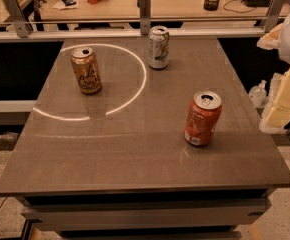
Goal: Knock coke can over
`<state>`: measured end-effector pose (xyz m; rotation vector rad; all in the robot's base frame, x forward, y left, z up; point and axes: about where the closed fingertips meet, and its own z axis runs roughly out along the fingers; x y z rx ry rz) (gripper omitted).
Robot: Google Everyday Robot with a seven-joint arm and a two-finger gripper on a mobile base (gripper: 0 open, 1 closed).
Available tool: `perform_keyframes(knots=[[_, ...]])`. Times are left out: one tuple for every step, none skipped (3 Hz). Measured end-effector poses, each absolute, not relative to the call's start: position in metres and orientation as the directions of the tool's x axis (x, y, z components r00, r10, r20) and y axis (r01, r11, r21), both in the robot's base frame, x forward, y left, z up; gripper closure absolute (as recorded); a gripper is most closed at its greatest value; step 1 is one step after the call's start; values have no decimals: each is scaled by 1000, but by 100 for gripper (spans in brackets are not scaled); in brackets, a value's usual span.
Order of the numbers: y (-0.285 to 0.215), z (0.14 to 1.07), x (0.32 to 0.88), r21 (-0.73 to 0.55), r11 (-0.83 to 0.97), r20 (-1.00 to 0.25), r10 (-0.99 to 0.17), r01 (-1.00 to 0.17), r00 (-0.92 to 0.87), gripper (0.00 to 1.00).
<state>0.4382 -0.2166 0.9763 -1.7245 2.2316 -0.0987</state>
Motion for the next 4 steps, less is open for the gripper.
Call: perform_keyframes(knots=[[-217,976,438,-246,270,-207,-953,-931,-221,0],[-218,972,438,-216,307,-281,-929,-927,-242,0],[-239,927,449,-140,380,-463,-842,-914,-279,0],[-242,888,467,-128,385,-671,-712,-914,-206,0]])
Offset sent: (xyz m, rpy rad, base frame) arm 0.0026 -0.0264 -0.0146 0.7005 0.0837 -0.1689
